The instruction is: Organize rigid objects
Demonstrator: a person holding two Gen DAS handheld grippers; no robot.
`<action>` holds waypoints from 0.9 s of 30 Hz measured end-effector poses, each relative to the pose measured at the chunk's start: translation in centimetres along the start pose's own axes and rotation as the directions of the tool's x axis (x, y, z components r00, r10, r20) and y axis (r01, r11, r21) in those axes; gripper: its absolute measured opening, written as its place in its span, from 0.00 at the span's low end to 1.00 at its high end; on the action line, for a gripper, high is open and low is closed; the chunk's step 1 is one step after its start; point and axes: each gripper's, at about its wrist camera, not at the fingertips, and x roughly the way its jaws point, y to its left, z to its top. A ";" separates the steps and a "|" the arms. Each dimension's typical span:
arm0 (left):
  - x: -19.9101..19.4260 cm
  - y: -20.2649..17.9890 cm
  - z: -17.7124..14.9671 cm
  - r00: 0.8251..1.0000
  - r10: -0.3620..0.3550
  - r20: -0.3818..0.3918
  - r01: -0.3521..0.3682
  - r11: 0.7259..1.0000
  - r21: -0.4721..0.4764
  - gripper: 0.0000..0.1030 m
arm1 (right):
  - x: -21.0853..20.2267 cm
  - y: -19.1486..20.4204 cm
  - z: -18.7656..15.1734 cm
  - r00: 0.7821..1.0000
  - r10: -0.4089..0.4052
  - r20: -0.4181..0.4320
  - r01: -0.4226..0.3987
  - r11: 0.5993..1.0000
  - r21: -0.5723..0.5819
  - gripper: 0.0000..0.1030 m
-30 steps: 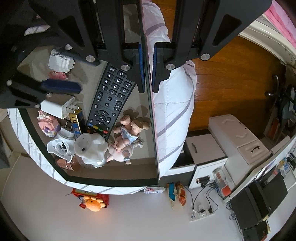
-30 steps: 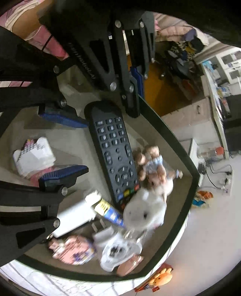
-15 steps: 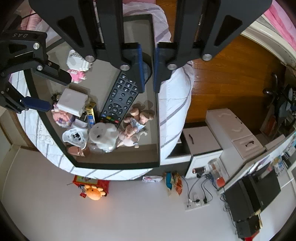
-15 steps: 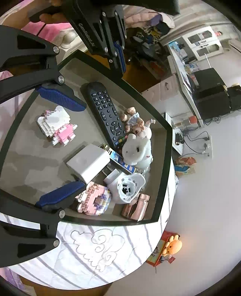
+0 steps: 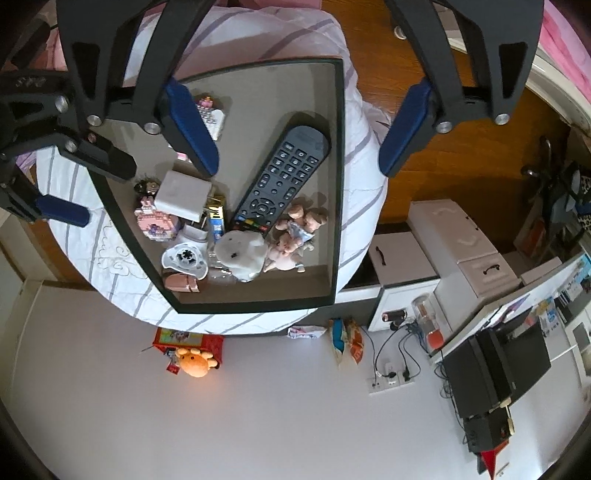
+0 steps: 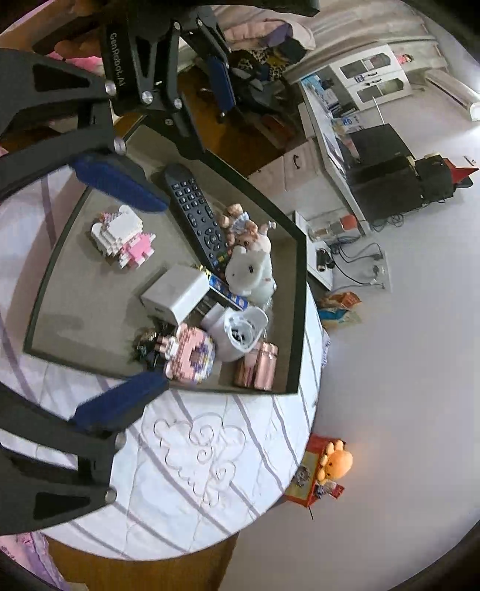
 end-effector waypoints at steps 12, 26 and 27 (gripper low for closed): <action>-2.1 -1.7 -1.0 0.997 -0.001 0.082 0.003 1.000 -0.020 1.00 | -3.7 -1.6 -0.4 0.988 -0.066 0.138 0.064 0.998 0.024 1.00; -5.3 -1.9 -1.6 0.968 0.012 0.249 0.009 0.997 -0.083 1.00 | -6.8 -1.1 -1.6 0.957 -0.092 0.276 0.086 0.996 0.036 1.00; -5.7 -1.9 -1.7 0.963 0.021 0.269 0.003 0.996 -0.088 1.00 | -7.1 -1.0 -1.6 0.956 -0.082 0.282 0.074 0.996 0.039 1.00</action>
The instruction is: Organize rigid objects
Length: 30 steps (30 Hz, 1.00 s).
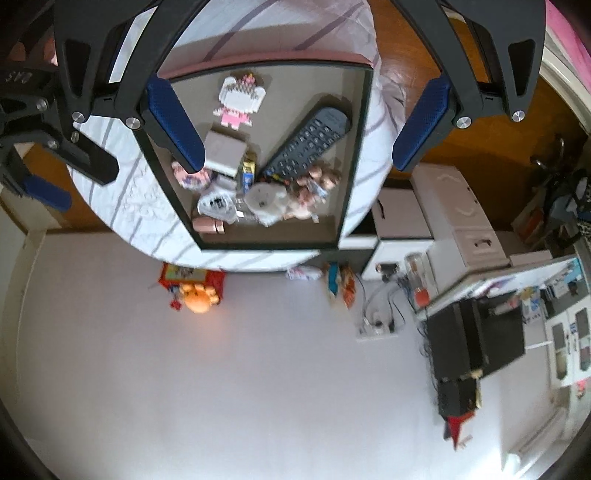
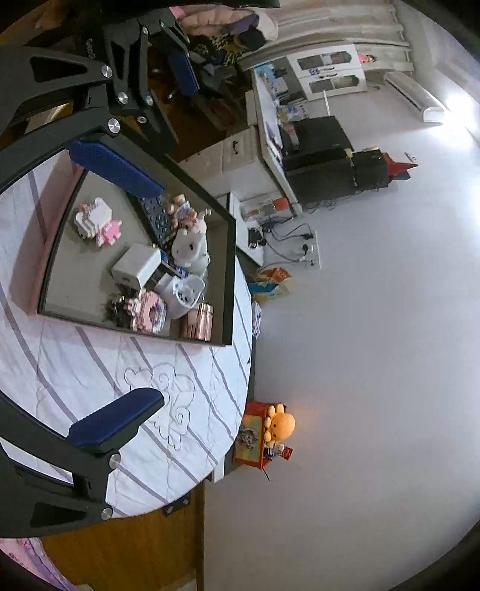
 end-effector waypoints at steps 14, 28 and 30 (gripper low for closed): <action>-7.4 -0.6 0.4 0.988 -0.002 0.157 -0.005 0.999 0.047 1.00 | -6.4 2.1 0.6 0.988 -0.033 0.154 0.038 0.999 -0.030 1.00; -15.8 0.1 -0.5 0.950 -0.018 0.313 0.005 0.999 0.043 1.00 | -13.9 5.2 0.1 0.939 -0.087 0.333 0.114 0.991 -0.063 1.00; -17.0 0.2 -0.8 0.943 -0.012 0.333 -0.002 0.999 0.039 1.00 | -14.9 5.8 0.0 0.931 -0.087 0.353 0.119 0.990 -0.071 1.00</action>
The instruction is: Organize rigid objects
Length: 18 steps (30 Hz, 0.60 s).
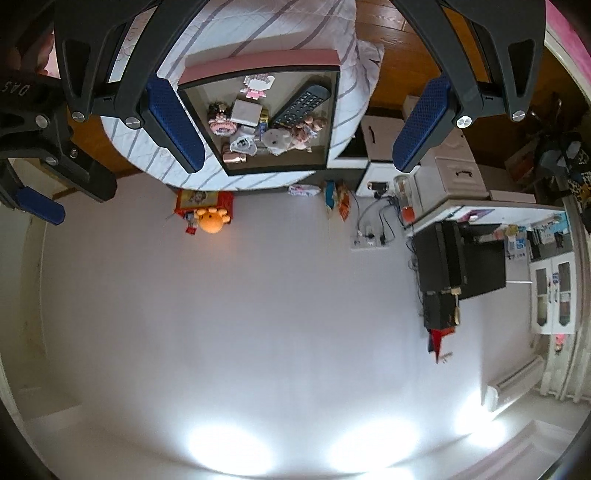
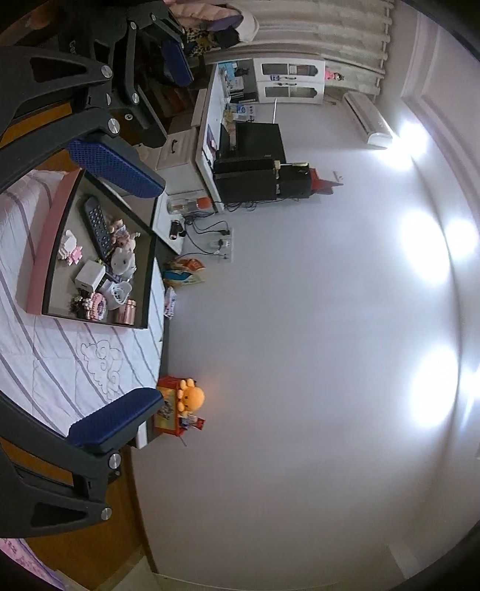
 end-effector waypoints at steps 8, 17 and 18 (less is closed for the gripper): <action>-5.4 0.4 0.3 0.996 0.018 0.091 -0.016 1.000 -0.013 1.00 | -5.0 2.0 0.3 0.997 -0.026 0.079 0.029 0.999 -0.035 1.00; -9.9 0.3 0.2 0.987 0.018 0.159 -0.016 1.000 -0.013 1.00 | -9.1 2.7 -0.1 0.986 -0.062 0.153 0.068 0.997 -0.030 1.00; -10.1 0.3 0.2 0.987 0.020 0.162 -0.018 1.000 -0.016 1.00 | -9.2 2.8 -0.1 0.985 -0.070 0.160 0.077 0.996 -0.035 1.00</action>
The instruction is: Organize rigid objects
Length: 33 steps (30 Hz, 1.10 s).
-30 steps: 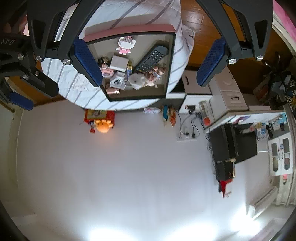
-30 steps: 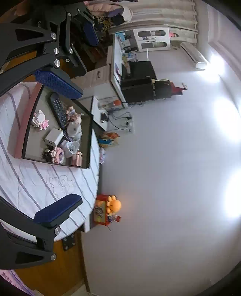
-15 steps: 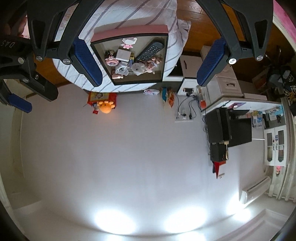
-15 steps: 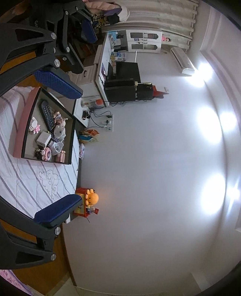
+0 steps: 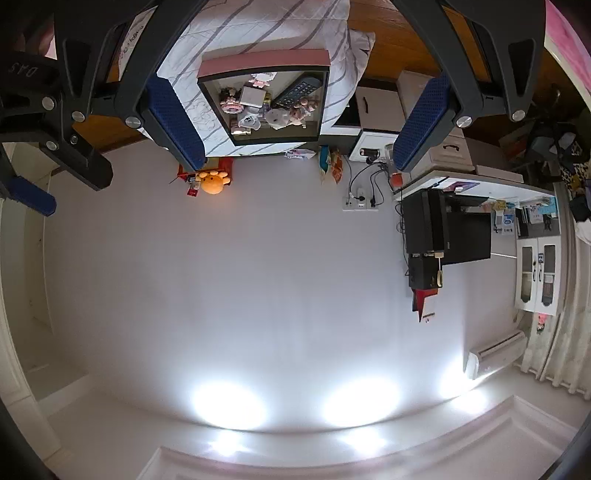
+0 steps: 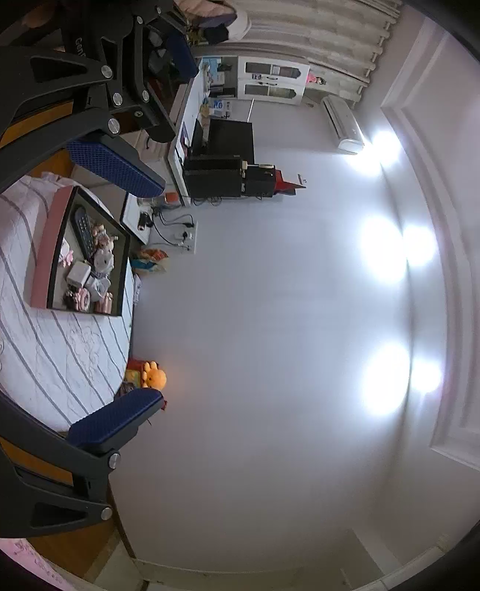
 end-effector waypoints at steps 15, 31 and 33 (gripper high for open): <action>-0.1 -1.0 -0.4 1.000 -0.002 -0.003 0.002 1.000 0.018 1.00 | -1.1 -0.2 -0.4 0.998 -0.062 0.020 0.062 0.998 0.014 1.00; -0.4 -2.2 -0.7 1.000 -0.017 -0.007 0.017 0.999 0.028 1.00 | -2.2 -1.2 -0.3 0.991 -0.130 0.026 0.129 0.991 0.030 1.00; -0.5 -2.1 -0.7 1.000 -0.013 -0.005 0.013 1.000 0.027 1.00 | -2.1 -1.1 -0.3 0.992 -0.127 0.027 0.126 0.992 0.030 1.00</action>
